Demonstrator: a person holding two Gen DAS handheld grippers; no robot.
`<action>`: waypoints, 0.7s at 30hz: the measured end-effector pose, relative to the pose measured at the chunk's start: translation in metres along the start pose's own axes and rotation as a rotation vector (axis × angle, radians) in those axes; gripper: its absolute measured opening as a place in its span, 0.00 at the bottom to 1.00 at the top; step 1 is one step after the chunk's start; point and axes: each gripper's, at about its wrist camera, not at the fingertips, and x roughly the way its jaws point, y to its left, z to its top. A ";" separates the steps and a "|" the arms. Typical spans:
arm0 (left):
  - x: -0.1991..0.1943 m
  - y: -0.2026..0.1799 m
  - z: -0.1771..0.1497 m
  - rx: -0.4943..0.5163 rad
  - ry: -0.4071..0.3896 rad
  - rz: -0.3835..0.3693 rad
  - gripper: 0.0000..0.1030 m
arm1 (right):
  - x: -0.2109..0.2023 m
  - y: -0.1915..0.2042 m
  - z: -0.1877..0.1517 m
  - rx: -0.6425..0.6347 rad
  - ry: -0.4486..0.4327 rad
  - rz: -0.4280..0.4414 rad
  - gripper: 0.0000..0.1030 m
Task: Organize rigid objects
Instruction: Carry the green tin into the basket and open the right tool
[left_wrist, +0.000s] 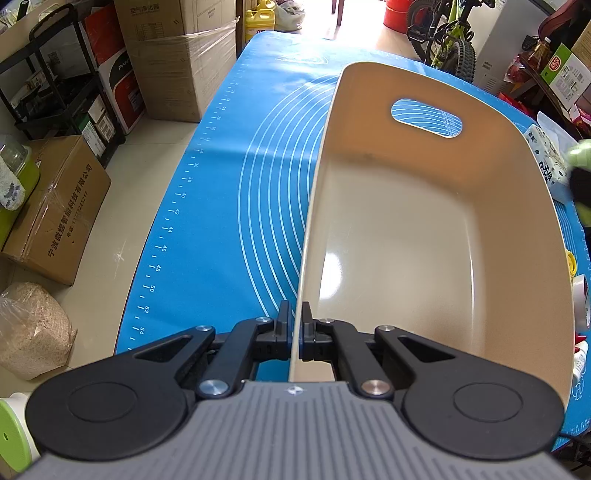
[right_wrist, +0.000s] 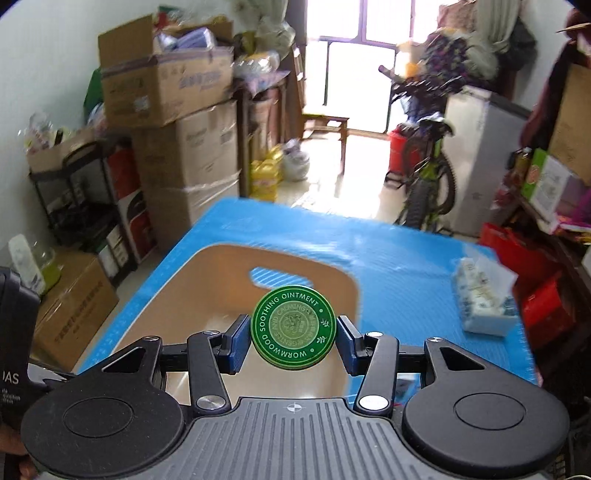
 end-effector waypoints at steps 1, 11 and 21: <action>0.000 0.000 0.000 -0.001 0.000 -0.001 0.04 | 0.005 0.005 0.000 -0.011 0.014 0.008 0.53; 0.000 0.001 0.000 -0.003 0.001 -0.002 0.04 | 0.058 0.042 -0.018 -0.071 0.193 0.042 0.53; 0.000 0.002 0.001 -0.005 0.002 -0.004 0.04 | 0.101 0.054 -0.034 -0.091 0.349 0.048 0.52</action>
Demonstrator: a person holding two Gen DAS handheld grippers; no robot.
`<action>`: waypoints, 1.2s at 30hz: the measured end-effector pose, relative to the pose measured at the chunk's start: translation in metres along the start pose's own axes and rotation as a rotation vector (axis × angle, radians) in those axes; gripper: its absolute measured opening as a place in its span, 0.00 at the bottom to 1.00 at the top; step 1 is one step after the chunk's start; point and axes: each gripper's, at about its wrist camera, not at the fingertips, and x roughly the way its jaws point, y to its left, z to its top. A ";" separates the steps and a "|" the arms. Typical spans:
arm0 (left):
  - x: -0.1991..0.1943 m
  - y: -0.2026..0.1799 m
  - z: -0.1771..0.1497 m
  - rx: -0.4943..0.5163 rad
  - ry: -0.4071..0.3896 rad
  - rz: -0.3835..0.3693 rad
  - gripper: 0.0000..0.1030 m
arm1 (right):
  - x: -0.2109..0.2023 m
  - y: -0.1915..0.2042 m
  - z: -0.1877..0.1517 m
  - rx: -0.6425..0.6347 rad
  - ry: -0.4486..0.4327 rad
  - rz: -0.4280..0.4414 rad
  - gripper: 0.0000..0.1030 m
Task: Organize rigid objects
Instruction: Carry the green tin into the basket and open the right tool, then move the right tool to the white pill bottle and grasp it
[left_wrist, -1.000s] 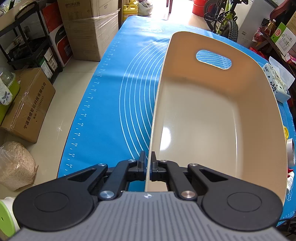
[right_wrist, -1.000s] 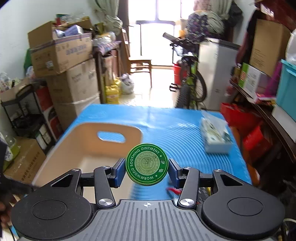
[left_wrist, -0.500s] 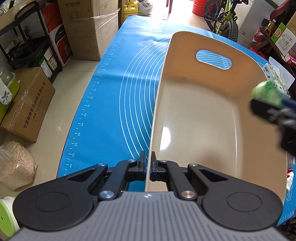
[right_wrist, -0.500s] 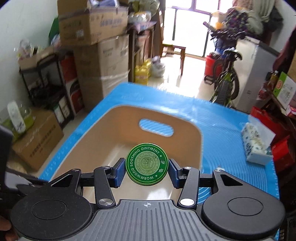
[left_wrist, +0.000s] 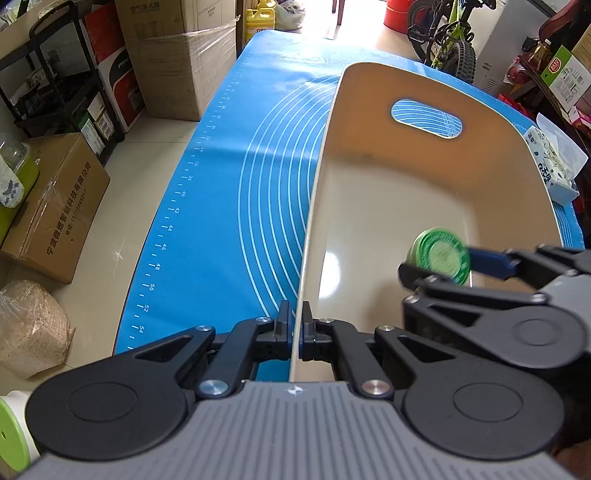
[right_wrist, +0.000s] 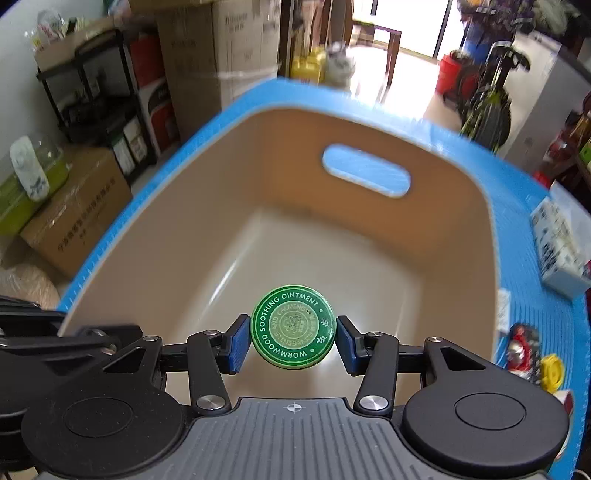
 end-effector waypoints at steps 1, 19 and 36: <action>0.000 0.000 0.000 -0.001 0.000 -0.001 0.04 | 0.006 0.001 0.000 0.000 0.024 -0.001 0.52; 0.000 -0.002 -0.001 0.000 0.001 0.001 0.04 | 0.022 -0.001 -0.007 0.014 0.183 0.011 0.63; 0.000 -0.002 -0.001 0.003 0.001 0.006 0.04 | -0.091 -0.056 -0.024 0.089 -0.146 -0.047 0.75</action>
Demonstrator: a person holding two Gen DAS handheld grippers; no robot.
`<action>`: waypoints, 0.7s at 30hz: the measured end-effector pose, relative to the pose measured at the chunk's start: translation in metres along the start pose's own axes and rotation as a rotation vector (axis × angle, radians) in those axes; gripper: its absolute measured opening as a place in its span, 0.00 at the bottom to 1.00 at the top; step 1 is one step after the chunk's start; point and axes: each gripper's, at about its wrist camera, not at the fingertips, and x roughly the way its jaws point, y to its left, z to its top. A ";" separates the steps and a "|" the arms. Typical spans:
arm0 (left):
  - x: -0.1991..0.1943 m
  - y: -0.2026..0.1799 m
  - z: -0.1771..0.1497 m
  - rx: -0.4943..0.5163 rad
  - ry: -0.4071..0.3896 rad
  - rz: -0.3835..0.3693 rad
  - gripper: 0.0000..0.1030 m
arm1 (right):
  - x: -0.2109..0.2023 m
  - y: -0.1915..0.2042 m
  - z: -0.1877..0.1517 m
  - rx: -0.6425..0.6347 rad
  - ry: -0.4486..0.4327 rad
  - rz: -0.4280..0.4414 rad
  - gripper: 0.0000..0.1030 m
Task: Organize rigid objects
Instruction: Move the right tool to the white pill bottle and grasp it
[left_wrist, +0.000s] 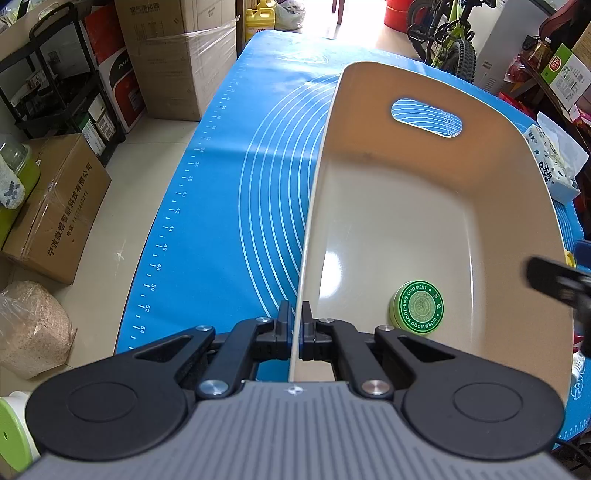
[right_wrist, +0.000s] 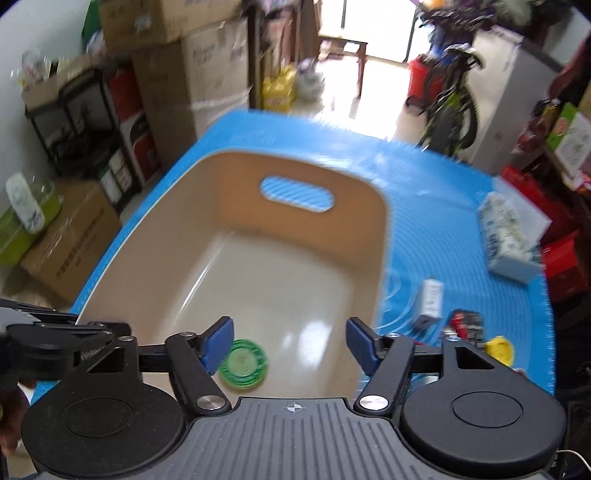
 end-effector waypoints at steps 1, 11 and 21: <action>0.000 0.000 0.000 0.000 0.000 0.000 0.04 | -0.004 -0.007 -0.004 0.005 -0.014 -0.013 0.76; 0.000 0.000 0.000 -0.001 0.000 0.000 0.04 | -0.015 -0.089 -0.050 0.143 -0.004 -0.147 0.80; 0.000 0.000 0.000 -0.005 0.001 -0.002 0.04 | -0.002 -0.134 -0.103 0.169 0.017 -0.230 0.88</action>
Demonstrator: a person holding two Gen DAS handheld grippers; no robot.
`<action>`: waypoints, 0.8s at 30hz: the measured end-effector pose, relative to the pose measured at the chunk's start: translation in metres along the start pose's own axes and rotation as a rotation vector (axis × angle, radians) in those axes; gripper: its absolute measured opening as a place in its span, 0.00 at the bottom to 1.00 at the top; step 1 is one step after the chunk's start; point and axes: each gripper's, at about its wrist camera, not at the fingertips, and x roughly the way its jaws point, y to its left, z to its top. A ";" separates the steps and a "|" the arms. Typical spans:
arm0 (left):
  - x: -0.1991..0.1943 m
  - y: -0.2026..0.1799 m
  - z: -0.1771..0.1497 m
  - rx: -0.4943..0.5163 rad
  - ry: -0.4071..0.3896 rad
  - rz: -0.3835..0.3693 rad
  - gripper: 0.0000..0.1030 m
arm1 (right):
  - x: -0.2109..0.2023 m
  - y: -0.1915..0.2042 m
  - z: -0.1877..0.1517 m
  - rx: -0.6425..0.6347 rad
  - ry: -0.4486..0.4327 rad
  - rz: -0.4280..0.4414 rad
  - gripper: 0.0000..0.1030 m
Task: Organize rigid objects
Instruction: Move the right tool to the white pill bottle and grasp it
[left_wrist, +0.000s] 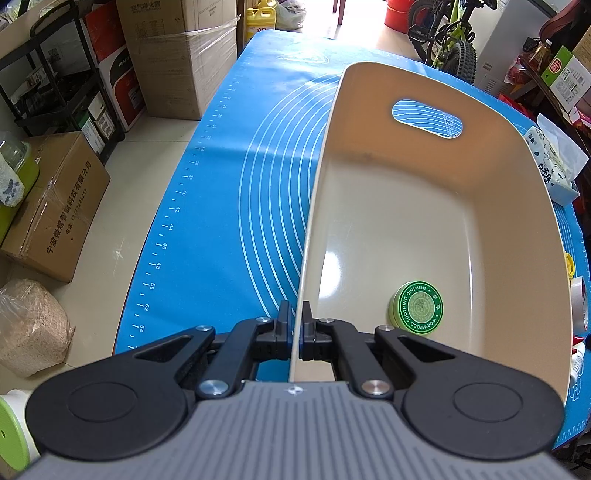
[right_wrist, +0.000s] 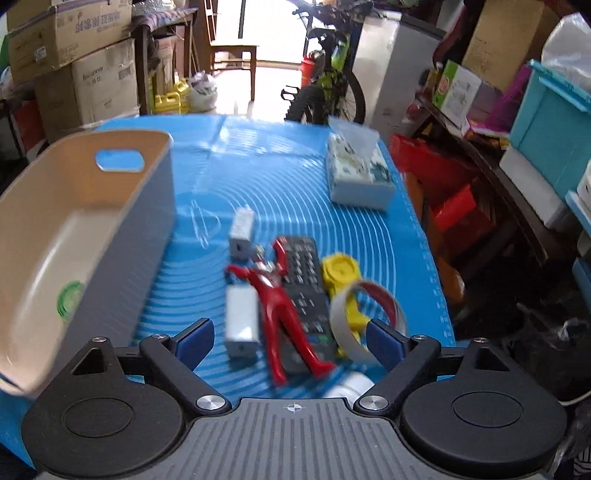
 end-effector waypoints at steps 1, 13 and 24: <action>0.000 0.000 0.000 -0.001 0.000 -0.001 0.04 | 0.003 -0.005 -0.004 0.009 0.017 -0.004 0.88; 0.000 0.000 0.000 -0.001 0.000 -0.001 0.04 | 0.036 -0.050 -0.048 0.119 0.142 -0.046 0.86; 0.000 0.000 0.001 -0.001 0.001 0.000 0.05 | 0.063 -0.052 -0.048 0.221 0.194 0.010 0.73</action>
